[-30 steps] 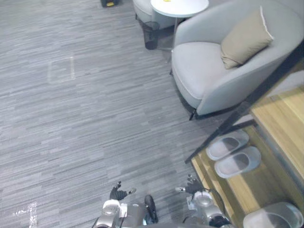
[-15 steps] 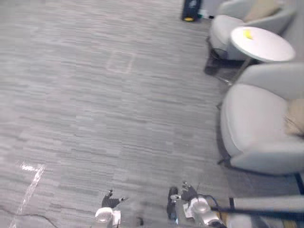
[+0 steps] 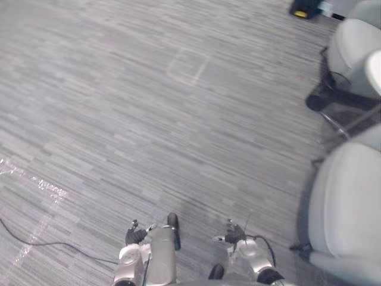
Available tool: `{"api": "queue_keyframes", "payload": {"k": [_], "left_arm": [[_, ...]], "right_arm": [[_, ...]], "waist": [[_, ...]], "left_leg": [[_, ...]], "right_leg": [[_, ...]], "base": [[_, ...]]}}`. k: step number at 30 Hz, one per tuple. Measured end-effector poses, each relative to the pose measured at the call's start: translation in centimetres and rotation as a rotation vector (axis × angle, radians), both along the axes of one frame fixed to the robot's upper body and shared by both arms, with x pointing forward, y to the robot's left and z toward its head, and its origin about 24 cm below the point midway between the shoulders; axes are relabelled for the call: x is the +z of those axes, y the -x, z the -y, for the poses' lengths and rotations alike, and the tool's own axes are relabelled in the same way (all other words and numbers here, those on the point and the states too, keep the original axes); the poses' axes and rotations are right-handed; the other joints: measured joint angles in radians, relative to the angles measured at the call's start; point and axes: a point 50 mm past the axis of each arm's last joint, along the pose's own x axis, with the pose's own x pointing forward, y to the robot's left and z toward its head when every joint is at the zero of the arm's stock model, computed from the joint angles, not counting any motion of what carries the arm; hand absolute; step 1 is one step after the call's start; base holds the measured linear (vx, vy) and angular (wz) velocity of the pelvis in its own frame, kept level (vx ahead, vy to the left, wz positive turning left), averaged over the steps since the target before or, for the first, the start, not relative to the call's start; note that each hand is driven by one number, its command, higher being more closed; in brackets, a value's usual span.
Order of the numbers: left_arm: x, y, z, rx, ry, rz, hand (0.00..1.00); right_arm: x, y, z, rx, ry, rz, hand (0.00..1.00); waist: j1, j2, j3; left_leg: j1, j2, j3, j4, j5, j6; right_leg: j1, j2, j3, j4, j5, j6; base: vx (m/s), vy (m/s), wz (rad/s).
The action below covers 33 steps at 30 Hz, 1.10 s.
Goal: Organize the slippers on the shoe rack
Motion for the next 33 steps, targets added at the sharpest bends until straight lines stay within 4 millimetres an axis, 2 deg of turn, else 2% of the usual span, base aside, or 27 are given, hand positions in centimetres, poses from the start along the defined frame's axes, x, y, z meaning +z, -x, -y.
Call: {"api": "queue_keyframes", "payload": {"k": [2,3,5,6,7,8,9,10,11,12,13,14,16,17,18,19,20,21,22,24,25,27,29,30,31,32,33], "left_arm": [[-0.2,0.5,-0.4,0.007,-0.003,-0.022,0.00],[-0.5,1.0,-0.6,0.004,-0.006,-0.050,0.00],[-1.0,1.8,-0.9,-0.002,-0.011,-0.094,0.00],[-1.1,2.2,-1.1,0.000,-0.014,-0.109,0.00],[-1.3,2.5,-1.1,0.001,-0.013,-0.121,0.00],[-1.3,2.7,-1.1,0.002,-0.012,-0.125,0.00],[-1.4,2.7,-0.9,-0.001,-0.010,-0.128,0.00],[-1.4,2.5,-0.7,-0.007,-0.006,-0.128,0.00],[-1.4,2.4,-0.5,-0.010,-0.003,-0.127,0.00],[-1.5,2.4,-0.2,-0.030,-0.002,-0.131,0.00],[-1.5,2.4,-0.1,-0.038,-0.003,-0.133,0.00],[-1.6,2.4,0.2,-0.064,-0.010,-0.142,0.00],[-1.8,3.3,-0.1,-0.070,-0.022,-0.161,0.00],[-1.9,3.6,0.0,-0.071,-0.022,-0.167,0.00],[-2.0,3.9,0.3,-0.068,-0.012,-0.173,0.00],[-2.2,4.2,0.6,-0.058,0.002,-0.180,0.00],[-2.1,4.1,0.9,-0.021,0.027,-0.164,0.00],[-2.1,4.1,1.2,0.009,0.049,-0.157,0.00],[-2.2,4.4,1.5,0.045,0.072,-0.152,0.00],[-1.9,4.0,1.4,0.057,0.075,-0.127,0.00],[-1.6,3.6,1.0,0.054,0.068,-0.103,0.00],[-1.2,3.1,0.4,0.057,0.051,-0.075,0.00],[-0.8,2.5,0.2,0.069,0.050,-0.045,0.00],[-0.6,2.0,0.2,0.072,0.053,-0.022,0.00],[-0.4,1.6,0.2,0.071,0.053,-0.010,0.00],[-0.4,1.6,0.2,0.071,0.055,-0.011,0.00],[-0.5,1.7,0.4,0.072,0.062,-0.017,0.00]], "right_arm": [[-0.1,0.3,-0.4,0.002,-0.013,-0.009,0.00],[-0.3,0.7,-0.5,0.004,-0.021,-0.019,0.00],[-0.8,1.7,-0.4,0.004,-0.028,-0.049,0.00],[-0.8,1.8,-0.4,0.005,-0.030,-0.052,0.00],[-1.0,2.2,-0.3,0.001,-0.026,-0.064,0.00],[-1.1,2.3,-0.2,0.000,-0.024,-0.067,0.00],[-1.1,2.3,0.0,0.000,-0.019,-0.065,0.00],[-1.0,2.1,0.2,0.000,-0.015,-0.061,0.00],[-0.9,2.0,0.2,0.000,-0.014,-0.051,0.00],[-0.8,1.8,0.3,0.003,-0.013,-0.043,0.00],[-0.8,1.7,0.3,0.003,-0.012,-0.043,0.00],[-0.7,1.5,0.3,0.005,-0.010,-0.035,0.00],[-0.8,1.7,0.2,0.009,-0.008,-0.041,0.00],[-1.0,2.2,0.5,0.004,-0.005,-0.052,0.00],[-1.0,2.2,0.7,-0.005,-0.002,-0.048,0.00],[-1.0,2.2,0.9,-0.019,-0.003,-0.053,0.00],[-0.9,2.1,0.8,-0.019,-0.005,-0.047,0.00],[-0.9,2.2,0.8,-0.019,-0.007,-0.050,0.00],[-1.0,2.4,0.5,-0.010,-0.012,-0.059,0.00],[-1.0,2.5,0.0,-0.010,-0.023,-0.069,0.00],[-1.0,2.6,-0.4,-0.016,-0.036,-0.075,0.00],[-1.0,2.6,-0.4,-0.017,-0.033,-0.074,0.00],[-0.8,2.0,-0.4,-0.018,-0.030,-0.059,0.00],[-0.6,1.5,-0.4,-0.020,-0.028,-0.047,0.00],[-0.5,1.2,-0.4,-0.018,-0.027,-0.041,0.00],[-0.5,1.2,-0.4,-0.019,-0.026,-0.041,0.00],[-0.7,1.5,-0.4,-0.020,-0.020,-0.052,0.00]], "waist": [[0.006,0.002,0.001],[0.005,0.008,0.004],[-0.012,0.018,0.010],[-0.024,0.015,0.008],[-0.041,0.014,0.008],[-0.045,0.014,0.008],[-0.048,0.015,0.008],[-0.058,0.019,0.011],[-0.065,0.022,0.013],[-0.076,0.020,0.013],[-0.081,0.018,0.014],[-0.094,0.009,0.012],[-0.102,0.000,0.000],[-0.110,0.005,-0.018],[-0.113,0.018,-0.040],[-0.106,0.046,-0.050],[-0.109,0.055,-0.050],[-0.108,0.081,-0.052],[-0.093,0.116,-0.051],[-0.083,0.124,-0.046],[-0.081,0.103,-0.038],[-0.063,0.073,-0.043],[-0.048,0.054,-0.037],[-0.036,0.041,-0.028],[-0.027,0.035,-0.019],[-0.027,0.036,-0.016],[-0.020,0.038,-0.018]], "left_leg": [[0.066,-0.003,-0.007,0.017,-0.065,0.005],[0.135,-0.005,-0.021,0.018,-0.108,0.003],[0.241,-0.006,-0.056,-0.005,-0.153,-0.003],[0.288,-0.007,-0.068,-0.038,-0.153,-0.002],[0.338,-0.005,-0.081,-0.076,-0.153,-0.002],[0.367,-0.004,-0.086,-0.101,-0.153,-0.003],[0.408,-0.005,-0.089,-0.141,-0.153,-0.003],[0.436,-0.004,-0.102,-0.174,-0.155,-0.005],[0.447,-0.004,-0.113,-0.187,-0.157,-0.008],[0.483,-0.009,-0.131,-0.221,-0.163,-0.016],[0.497,-0.012,-0.137,-0.230,-0.167,-0.020],[0.537,-0.024,-0.155,-0.244,-0.185,-0.038],[0.618,-0.023,-0.201,-0.244,-0.241,-0.073],[0.646,-0.009,-0.232,-0.242,-0.272,-0.076],[0.652,0.015,-0.262,-0.218,-0.287,-0.091],[0.589,0.052,-0.276,-0.061,-0.281,-0.101],[0.519,0.076,-0.272,0.123,-0.257,-0.135],[0.444,0.108,-0.263,0.305,-0.193,-0.160],[0.350,0.177,-0.212,0.541,-0.051,-0.171],[0.265,0.244,-0.130,0.713,-0.076,-0.151],[0.202,0.253,-0.080,0.758,-0.113,-0.141],[0.104,0.223,-0.032,0.656,-0.160,-0.115],[0.038,0.174,-0.021,0.449,-0.188,-0.103],[0.011,0.131,-0.033,0.273,-0.174,-0.100],[0.001,0.086,-0.052,0.082,-0.106,-0.107],[0.005,0.071,-0.066,-0.015,-0.063,-0.113],[0.031,0.056,-0.076,-0.101,0.100,-0.126]], "right_leg": [[-0.022,-0.040,0.024,0.199,0.005,0.021],[-0.082,-0.081,0.053,0.432,0.040,0.021],[-0.204,-0.090,0.100,0.755,0.002,0.009],[-0.251,-0.077,0.091,0.796,-0.027,0.000],[-0.295,-0.065,0.062,0.766,-0.068,-0.007],[-0.324,-0.055,0.047,0.722,-0.089,-0.016],[-0.384,-0.027,0.037,0.609,-0.105,-0.024],[-0.436,0.007,0.037,0.464,-0.097,-0.034],[-0.456,0.023,0.036,0.380,-0.074,-0.036],[-0.487,0.046,0.037,0.186,0.011,-0.025],[-0.496,0.048,0.038,0.141,0.035,-0.019],[-0.528,0.044,0.051,0.075,0.086,-0.019],[-0.533,0.050,0.081,0.074,0.119,-0.060],[-0.534,0.065,0.107,0.107,0.187,-0.111],[-0.540,0.084,0.102,0.154,0.211,-0.137],[-0.527,0.111,0.070,0.174,0.164,-0.153],[-0.493,0.135,0.061,0.161,0.138,-0.157],[-0.456,0.169,0.058,0.142,0.122,-0.172],[-0.388,0.220,0.087,0.110,0.090,-0.197],[-0.315,0.250,0.120,0.093,0.053,-0.213],[-0.241,0.247,0.147,0.059,0.033,-0.215],[-0.155,0.225,0.186,-0.001,0.017,-0.198],[-0.100,0.196,0.213,-0.026,0.008,-0.177],[-0.066,0.169,0.224,-0.039,-0.008,-0.159],[-0.029,0.140,0.224,-0.048,-0.035,-0.135],[-0.008,0.131,0.223,-0.053,-0.048,-0.125],[0.030,0.116,0.233,-0.055,-0.079,-0.093]], "base": [[0.45,0.220,0.11],[0.43,0.219,0.08],[0.42,0.156,0.35],[0.51,0.112,0.61],[0.42,0.058,0.48],[0.41,0.024,0.32],[0.41,0.000,0.20],[0.42,-0.012,0.24],[0.43,-0.040,0.41],[0.35,-0.052,0.37],[0.45,-0.095,0.54],[0.60,-0.180,0.65],[0.65,-0.237,0.86],[0.50,-0.203,0.88],[0.77,-0.311,0.73],[0.63,-0.256,0.44],[0.60,-0.258,0.13],[0.58,-0.187,-0.26],[0.59,-0.151,-0.44],[0.60,-0.105,-0.54],[0.58,-0.095,-0.45],[0.64,-0.033,-0.41],[0.56,0.083,-0.37],[0.52,0.179,-0.35],[0.51,0.196,-0.29],[0.52,0.229,-0.23],[0.53,0.233,-0.22]]}}
